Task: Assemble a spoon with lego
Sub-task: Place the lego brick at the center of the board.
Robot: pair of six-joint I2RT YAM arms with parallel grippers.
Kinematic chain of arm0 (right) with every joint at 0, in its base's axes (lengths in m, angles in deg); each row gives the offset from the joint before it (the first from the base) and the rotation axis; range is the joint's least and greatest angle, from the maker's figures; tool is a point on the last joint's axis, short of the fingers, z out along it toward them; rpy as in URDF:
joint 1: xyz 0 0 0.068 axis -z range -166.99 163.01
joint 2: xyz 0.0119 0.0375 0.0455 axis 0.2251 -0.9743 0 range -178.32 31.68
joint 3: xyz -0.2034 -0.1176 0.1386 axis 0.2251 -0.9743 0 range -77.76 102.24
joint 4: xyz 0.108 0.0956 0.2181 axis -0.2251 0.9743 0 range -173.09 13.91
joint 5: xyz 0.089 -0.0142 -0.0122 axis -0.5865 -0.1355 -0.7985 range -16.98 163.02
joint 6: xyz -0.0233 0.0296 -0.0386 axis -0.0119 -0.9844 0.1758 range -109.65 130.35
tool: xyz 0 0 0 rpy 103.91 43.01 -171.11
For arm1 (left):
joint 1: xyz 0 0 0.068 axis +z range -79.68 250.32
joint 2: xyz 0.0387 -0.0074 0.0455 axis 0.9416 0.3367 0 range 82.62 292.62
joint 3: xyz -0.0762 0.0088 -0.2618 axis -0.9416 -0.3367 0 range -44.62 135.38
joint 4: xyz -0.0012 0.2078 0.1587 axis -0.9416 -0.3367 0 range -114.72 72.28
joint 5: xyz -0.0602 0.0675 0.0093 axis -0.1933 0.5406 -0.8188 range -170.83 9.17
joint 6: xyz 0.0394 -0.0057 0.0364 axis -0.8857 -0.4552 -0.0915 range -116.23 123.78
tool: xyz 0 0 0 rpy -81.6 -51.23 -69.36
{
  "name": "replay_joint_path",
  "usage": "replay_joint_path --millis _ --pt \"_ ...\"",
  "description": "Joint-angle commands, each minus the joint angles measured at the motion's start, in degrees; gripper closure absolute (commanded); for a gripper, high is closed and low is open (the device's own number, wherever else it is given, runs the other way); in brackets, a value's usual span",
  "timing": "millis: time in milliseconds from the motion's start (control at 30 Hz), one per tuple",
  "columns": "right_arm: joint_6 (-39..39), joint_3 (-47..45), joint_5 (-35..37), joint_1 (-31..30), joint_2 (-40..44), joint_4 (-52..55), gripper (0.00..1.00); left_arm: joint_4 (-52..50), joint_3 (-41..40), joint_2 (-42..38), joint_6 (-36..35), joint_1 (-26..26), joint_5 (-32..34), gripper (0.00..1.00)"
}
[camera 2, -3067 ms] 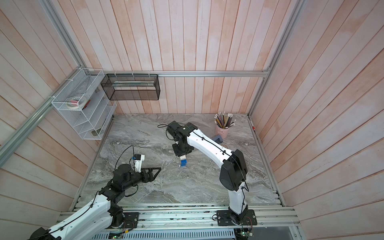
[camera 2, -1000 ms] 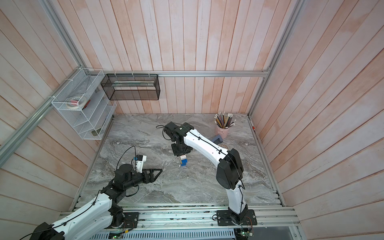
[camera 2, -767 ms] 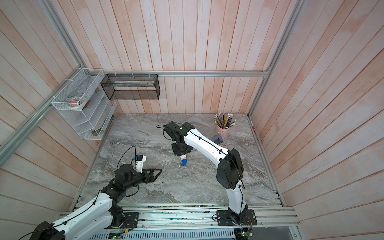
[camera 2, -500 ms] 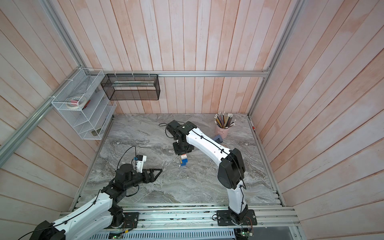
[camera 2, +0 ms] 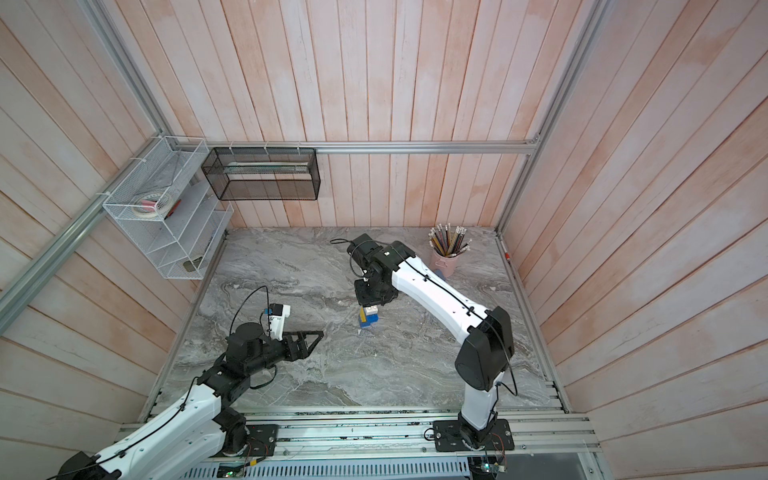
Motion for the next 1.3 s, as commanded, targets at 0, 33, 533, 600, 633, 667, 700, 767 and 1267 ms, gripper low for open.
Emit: replay_joint_path --millis 0,33,533,600,633,667,700,767,1267 --pt "1.34 -6.69 -8.20 2.52 6.57 -8.83 1.00 -3.29 2.89 -2.23 -1.54 -0.18 1.91 0.00" --pt "1.07 -9.67 -12.47 3.36 9.13 -13.20 1.00 -4.26 3.46 -3.06 -1.71 -0.10 2.45 0.00" --pt "-20.28 -51.05 -52.41 13.66 21.54 -76.01 1.00 -21.49 15.54 -12.67 -3.85 0.06 11.21 0.00" --pt "-21.90 -52.55 -53.26 13.64 18.95 -79.27 1.00 -23.37 17.14 -13.21 -4.25 0.00 12.18 0.00" --pt "-22.43 -53.01 -53.90 13.74 17.37 -80.74 1.00 -24.01 17.70 -13.39 -4.37 -0.01 12.45 0.00" --pt "-22.95 -53.47 -54.70 13.76 15.87 -82.89 1.00 -24.45 18.09 -13.49 -4.52 0.03 12.68 0.00" --pt "-24.18 -54.17 -55.54 13.76 14.53 -85.38 1.00 -24.81 18.29 -13.59 -4.51 -0.01 12.95 0.00" --pt "-28.04 -55.92 -57.29 13.76 11.35 -92.87 1.00 -25.11 18.46 -13.58 -4.36 -0.01 13.19 0.00" --pt "-49.50 -58.57 -60.51 14.19 -10.36 -125.67 1.00 -24.49 17.51 -11.38 -4.43 -0.10 14.07 0.00"
